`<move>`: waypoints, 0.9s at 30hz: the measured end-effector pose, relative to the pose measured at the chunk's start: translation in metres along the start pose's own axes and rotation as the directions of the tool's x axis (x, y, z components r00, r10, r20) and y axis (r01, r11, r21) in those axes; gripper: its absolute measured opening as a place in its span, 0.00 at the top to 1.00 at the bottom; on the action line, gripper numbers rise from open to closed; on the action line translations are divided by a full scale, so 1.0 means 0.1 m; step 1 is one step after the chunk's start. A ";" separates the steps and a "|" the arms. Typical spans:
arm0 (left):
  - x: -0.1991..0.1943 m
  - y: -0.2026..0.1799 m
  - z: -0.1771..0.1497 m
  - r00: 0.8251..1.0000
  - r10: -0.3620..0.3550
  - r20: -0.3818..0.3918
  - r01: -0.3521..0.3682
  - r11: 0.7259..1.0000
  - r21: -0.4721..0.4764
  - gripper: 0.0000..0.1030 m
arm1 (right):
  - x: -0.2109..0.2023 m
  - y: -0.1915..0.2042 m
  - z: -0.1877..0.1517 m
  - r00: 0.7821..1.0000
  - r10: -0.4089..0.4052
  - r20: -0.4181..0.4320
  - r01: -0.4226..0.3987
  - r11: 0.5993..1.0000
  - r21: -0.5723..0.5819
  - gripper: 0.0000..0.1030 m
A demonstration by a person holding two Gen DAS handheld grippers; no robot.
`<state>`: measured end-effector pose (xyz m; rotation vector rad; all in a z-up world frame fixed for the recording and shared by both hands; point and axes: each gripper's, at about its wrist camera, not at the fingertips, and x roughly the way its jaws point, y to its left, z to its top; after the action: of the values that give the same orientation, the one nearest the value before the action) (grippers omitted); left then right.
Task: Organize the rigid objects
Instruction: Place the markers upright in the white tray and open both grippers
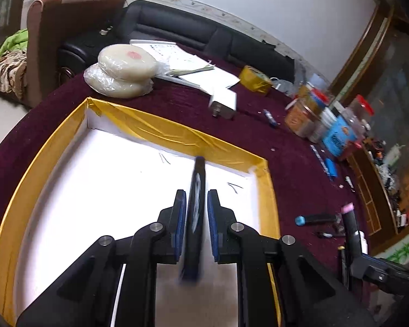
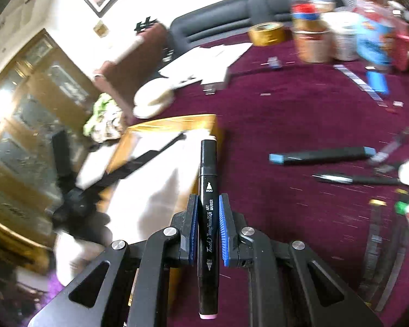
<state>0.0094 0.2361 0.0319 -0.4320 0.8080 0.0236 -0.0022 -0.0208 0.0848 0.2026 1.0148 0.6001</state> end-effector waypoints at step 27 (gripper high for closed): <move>-0.67 -0.64 -0.11 0.979 -0.198 0.042 0.191 0.972 0.139 0.40 | -0.58 -0.36 -0.02 0.890 -0.304 0.339 0.320 0.947 0.010 0.27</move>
<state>-0.0332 0.1835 0.0960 -0.3803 0.7049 -0.1998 -0.0126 -0.0831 0.1116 0.0928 0.6801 0.2795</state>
